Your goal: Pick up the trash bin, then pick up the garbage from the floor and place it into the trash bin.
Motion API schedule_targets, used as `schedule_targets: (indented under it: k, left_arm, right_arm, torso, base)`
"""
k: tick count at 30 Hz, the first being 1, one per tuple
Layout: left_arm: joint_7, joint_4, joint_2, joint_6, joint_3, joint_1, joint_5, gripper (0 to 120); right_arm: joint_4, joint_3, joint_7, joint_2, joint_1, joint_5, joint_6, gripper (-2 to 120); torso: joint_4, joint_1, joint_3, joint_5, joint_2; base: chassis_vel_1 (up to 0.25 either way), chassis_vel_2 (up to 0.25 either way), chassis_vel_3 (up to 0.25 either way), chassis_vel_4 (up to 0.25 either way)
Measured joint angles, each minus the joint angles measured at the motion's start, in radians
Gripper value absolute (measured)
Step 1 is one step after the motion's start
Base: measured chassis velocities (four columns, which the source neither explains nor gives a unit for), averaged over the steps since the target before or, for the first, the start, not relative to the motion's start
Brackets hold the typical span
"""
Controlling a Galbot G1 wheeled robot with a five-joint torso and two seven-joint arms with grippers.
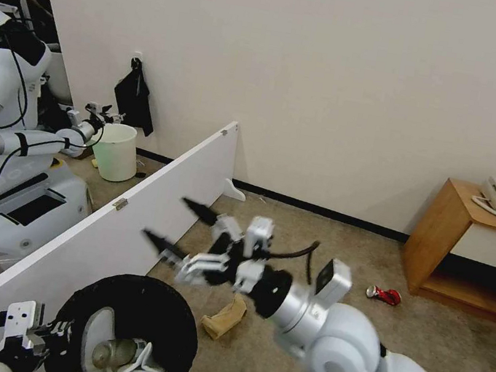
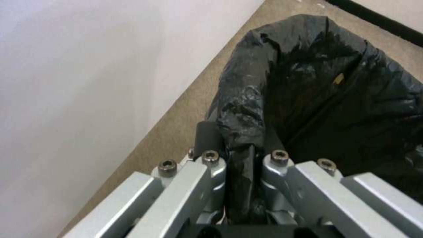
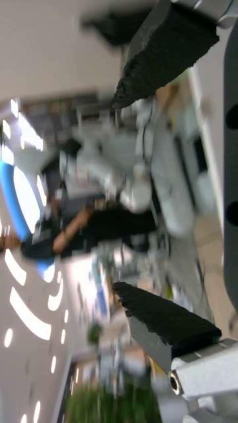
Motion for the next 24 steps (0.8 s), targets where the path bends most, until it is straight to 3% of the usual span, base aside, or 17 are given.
schedule_targets:
  k: [8, 10, 14, 24]
  left_arm:
    - [0.0, 0.0, -0.001, 0.0, -0.001, 0.005, 0.006, 4]
    - [0.001, 0.0, -0.002, 0.0, -0.002, 0.007, 0.007, 4]
    - [0.002, 0.0, -0.003, 0.0, -0.002, 0.007, 0.011, 4]
    - [0.001, 0.0, -0.003, 0.0, -0.011, 0.014, 0.013, 4]
  right_arm:
    - [0.007, 0.177, 0.078, -0.031, -0.158, -0.046, -0.101, 100]
    - [0.006, 0.233, 0.128, -0.036, -0.218, -0.074, -0.188, 100]
    - [-0.005, 0.279, 0.187, -0.026, -0.262, -0.111, -0.28, 100]
    - [-0.082, 0.316, 0.22, -0.019, -0.357, -0.192, -0.353, 100]
  torso:
    - [-0.0001, 0.0, 0.0, 0.0001, 0.0]
    - [0.0, 0.0, 0.0, 0.0, 0.0]
    - [0.0002, 0.0, 0.0, -0.0001, 0.0]
    - [-0.0001, 0.0, 0.0, -0.0001, 0.0]
  base:
    - [0.0, 0.0, 0.0, 0.0]
    - [0.0, 0.0, 0.0, 0.0]
    - [0.0, 0.0, 0.0, 0.0]
    - [0.0, 0.0, 0.0, 0.0]
